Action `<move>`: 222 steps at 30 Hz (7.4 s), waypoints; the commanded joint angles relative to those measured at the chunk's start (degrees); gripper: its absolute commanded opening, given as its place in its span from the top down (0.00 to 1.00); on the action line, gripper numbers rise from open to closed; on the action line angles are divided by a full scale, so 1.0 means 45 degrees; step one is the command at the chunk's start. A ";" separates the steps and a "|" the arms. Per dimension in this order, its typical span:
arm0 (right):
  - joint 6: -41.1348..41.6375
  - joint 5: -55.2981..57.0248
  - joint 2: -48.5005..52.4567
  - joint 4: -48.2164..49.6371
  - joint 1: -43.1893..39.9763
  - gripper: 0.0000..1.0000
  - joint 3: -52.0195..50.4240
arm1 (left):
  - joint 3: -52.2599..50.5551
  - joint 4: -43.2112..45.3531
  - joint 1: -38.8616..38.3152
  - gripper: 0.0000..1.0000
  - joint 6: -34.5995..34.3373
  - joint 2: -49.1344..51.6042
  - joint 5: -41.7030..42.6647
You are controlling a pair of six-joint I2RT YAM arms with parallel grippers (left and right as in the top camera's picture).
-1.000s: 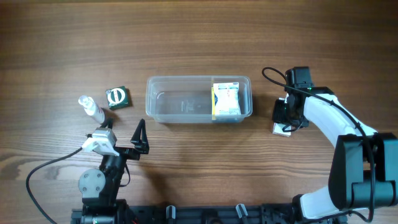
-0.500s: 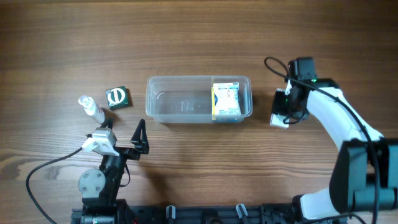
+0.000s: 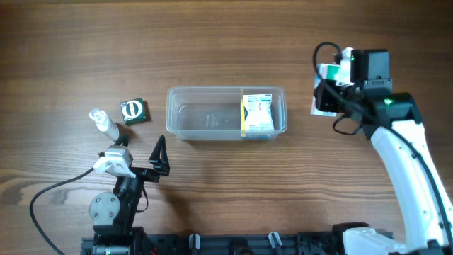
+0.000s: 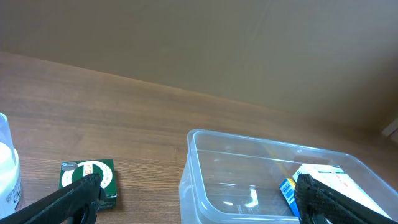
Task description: Pack container
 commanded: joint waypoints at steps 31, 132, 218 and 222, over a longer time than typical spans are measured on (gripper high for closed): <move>-0.3701 0.1302 0.3347 0.6212 0.7645 0.60 0.0282 | -0.0049 -0.0068 -0.0073 0.00 0.0199 -0.0092 -0.0034; -1.1118 0.1749 0.6314 0.7412 0.7941 0.20 0.0282 | -0.0049 -0.0063 -0.0073 0.00 0.0199 -0.0092 -0.0034; 0.1384 -0.1200 0.9772 -0.1545 0.7291 0.73 0.5479 | -0.0049 -0.0063 -0.0073 0.00 0.0199 -0.0092 -0.0034; 0.1316 -0.1127 0.9802 -0.1554 0.7291 0.72 0.5479 | -0.0049 -0.0063 -0.0073 0.00 0.0199 -0.0092 -0.0034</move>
